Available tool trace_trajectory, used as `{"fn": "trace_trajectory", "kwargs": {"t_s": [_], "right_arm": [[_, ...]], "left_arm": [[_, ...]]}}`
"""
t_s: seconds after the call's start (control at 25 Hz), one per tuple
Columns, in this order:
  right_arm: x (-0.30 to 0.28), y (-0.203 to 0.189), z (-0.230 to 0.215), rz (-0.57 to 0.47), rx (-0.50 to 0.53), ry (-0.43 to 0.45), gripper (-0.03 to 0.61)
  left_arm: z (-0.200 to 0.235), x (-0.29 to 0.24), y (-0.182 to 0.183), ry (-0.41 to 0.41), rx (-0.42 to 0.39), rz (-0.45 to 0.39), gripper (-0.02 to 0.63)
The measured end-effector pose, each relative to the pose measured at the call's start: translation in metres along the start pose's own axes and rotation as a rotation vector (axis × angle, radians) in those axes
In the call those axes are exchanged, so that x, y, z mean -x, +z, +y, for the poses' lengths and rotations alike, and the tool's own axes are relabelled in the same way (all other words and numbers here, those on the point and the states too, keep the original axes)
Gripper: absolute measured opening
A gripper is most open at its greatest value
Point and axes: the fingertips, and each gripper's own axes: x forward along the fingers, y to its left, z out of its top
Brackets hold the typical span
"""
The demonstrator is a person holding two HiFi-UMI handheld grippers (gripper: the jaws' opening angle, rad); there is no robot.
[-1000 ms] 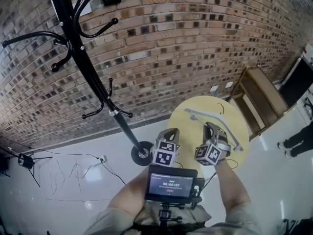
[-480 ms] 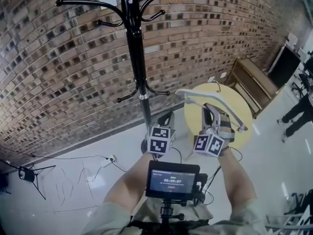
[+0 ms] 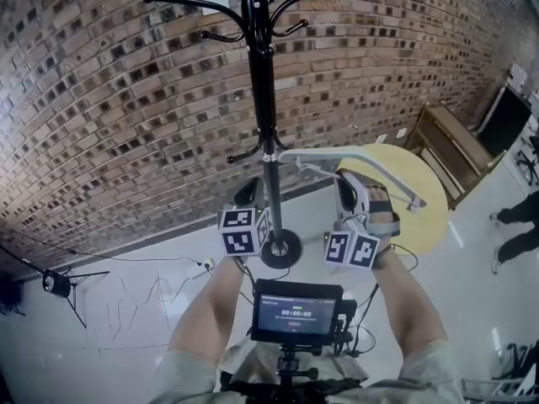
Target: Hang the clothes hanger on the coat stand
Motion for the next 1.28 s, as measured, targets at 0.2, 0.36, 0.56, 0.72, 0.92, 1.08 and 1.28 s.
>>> {"fn": "trace_trajectory", "kwargs": {"t_s": [0.2,0.36,0.56,0.72,0.92,1.08,1.28], "right_arm": [[0.003,0.059,0.010,-0.081,0.030,-0.006,0.017],[0.006,0.127,0.037,-0.093,0.053,-0.014,0.017],[-0.004,0.217,0.069,-0.054,0.059,-0.041,0.015],[-0.022,0.288,0.107,-0.023,0.061,-0.032,0.015],[-0.057,0.340,0.144,0.024,0.116,0.018,0.015],[-0.072,0.351,0.174,0.074,0.150,0.074,0.015],[-0.081,0.342,0.218,0.138,0.182,0.144,0.015]], "left_arm": [[0.088,0.047,0.019,0.133,0.004,-0.041,0.011],[0.166,0.089,0.026,0.170,-0.006,-0.069,0.010],[0.237,0.120,0.035,0.102,-0.046,-0.069,0.011],[0.300,0.140,0.028,0.064,-0.061,-0.049,0.011],[0.365,0.154,0.033,0.053,-0.035,-0.051,0.011],[0.388,0.158,0.029,0.035,-0.023,-0.049,0.011],[0.397,0.150,0.009,0.015,-0.024,-0.018,0.011]]}}
